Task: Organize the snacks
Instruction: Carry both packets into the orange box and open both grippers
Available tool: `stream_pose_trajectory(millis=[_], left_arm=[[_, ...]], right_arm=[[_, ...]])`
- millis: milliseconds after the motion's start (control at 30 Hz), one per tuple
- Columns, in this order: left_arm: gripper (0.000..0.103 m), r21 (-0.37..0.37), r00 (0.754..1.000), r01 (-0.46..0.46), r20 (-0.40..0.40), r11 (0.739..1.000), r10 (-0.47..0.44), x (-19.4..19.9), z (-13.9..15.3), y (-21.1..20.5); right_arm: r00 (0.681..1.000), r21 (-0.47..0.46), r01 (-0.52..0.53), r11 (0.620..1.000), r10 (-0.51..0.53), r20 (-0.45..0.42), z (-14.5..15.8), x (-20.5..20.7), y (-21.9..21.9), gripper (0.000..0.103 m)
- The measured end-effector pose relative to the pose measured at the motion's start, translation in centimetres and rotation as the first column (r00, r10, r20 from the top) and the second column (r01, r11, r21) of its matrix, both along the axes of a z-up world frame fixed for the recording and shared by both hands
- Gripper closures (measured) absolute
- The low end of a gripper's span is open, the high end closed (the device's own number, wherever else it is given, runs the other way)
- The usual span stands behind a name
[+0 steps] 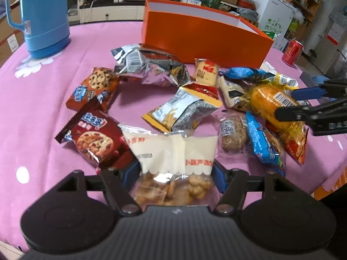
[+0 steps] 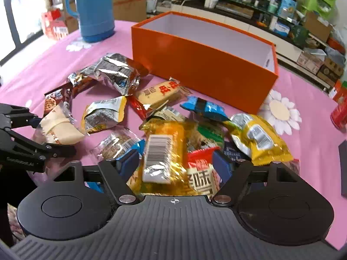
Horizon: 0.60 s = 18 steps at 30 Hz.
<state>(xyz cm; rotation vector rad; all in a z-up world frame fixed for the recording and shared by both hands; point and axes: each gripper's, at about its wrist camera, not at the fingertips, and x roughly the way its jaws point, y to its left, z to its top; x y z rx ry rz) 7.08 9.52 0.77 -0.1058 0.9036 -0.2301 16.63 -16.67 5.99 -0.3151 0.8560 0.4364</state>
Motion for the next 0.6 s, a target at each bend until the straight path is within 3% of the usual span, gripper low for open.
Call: stream_pose_trajectory(millis=[33,67,200,300,400,600], left_arm=[[0.036,0.004,1.000,0.001,0.000,1.000,-0.001,0.0,-0.1,0.0],[0.037,0.009,1.000,0.001,0.007,1.000,-0.001,-0.1,-0.1,0.0],[0.044,-0.048,1.000,-0.016,0.025,0.999,0.017,-0.5,0.5,0.9],[0.044,-0.132,0.998,-0.035,0.049,0.991,0.042,-0.5,1.7,1.8],[0.044,-0.151,0.995,-0.037,0.083,0.988,0.050,0.3,3.4,1.5],[0.044,-0.180,0.980,-0.036,0.184,0.983,0.070,6.8,8.5,0.2]], right_arm=[[1.000,-0.014,-0.007,1.000,0.007,-0.001,-0.2,0.1,0.5,0.061],[1.000,-0.026,-0.018,0.999,0.018,-0.011,-0.5,0.3,0.9,0.082],[1.000,-0.020,-0.014,1.000,0.014,-0.007,-1.3,0.0,1.3,0.086],[1.000,0.029,-0.003,1.000,0.003,0.022,-0.3,-0.9,0.4,0.086],[0.997,0.099,0.015,0.995,-0.022,0.070,1.5,-1.7,-0.9,0.086],[0.972,0.266,0.062,0.962,-0.119,0.202,6.0,1.2,-2.8,0.086]])
